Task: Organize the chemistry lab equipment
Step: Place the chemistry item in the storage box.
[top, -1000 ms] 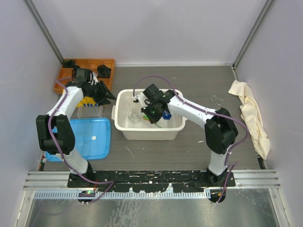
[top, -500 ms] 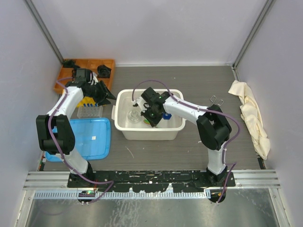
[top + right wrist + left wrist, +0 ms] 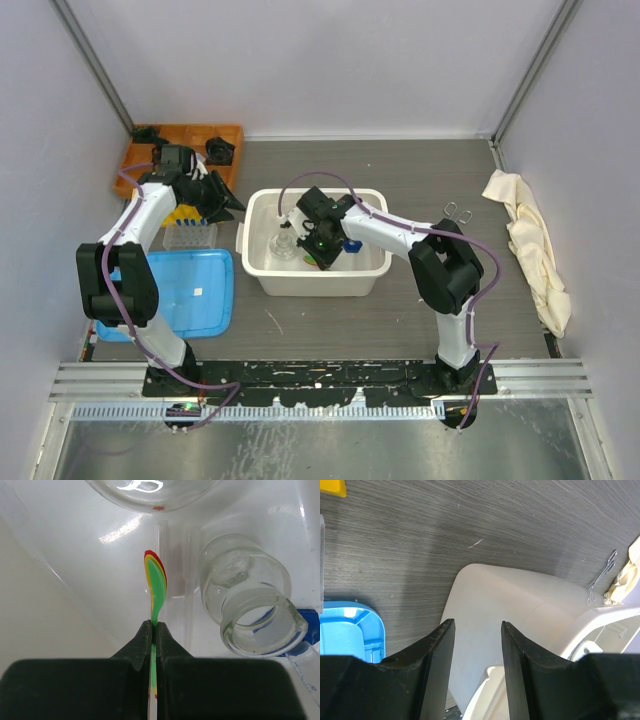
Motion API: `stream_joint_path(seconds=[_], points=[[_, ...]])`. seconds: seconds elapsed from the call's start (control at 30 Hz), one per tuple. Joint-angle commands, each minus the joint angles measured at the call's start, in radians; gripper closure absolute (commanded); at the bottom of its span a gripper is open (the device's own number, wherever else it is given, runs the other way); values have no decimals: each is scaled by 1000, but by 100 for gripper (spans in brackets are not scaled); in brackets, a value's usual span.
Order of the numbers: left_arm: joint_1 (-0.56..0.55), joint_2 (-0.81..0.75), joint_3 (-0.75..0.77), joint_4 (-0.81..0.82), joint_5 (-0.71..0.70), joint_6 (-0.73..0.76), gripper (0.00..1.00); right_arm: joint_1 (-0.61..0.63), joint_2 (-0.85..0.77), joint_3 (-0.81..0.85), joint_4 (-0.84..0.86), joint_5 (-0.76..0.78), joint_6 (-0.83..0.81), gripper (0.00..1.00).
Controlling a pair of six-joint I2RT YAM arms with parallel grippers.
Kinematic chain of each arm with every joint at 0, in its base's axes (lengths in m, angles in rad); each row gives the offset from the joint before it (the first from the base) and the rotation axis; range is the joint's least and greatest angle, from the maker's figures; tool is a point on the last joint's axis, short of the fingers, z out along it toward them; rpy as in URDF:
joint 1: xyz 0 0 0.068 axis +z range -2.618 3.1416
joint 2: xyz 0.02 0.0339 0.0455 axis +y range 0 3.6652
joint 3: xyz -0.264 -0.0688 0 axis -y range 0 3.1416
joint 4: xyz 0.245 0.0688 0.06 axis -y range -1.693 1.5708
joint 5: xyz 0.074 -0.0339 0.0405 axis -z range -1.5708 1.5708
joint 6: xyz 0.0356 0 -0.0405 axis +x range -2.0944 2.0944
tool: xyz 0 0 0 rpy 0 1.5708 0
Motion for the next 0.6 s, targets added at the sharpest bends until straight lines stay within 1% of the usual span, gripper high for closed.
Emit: stream_joint_path(seconds=[0.0, 0.57], points=[[2, -21, -4, 15, 20, 14, 57, 4, 7, 38, 6, -6, -7, 95], [2, -16, -7, 27, 24, 13, 57, 4, 48, 59, -6, -17, 0, 93]])
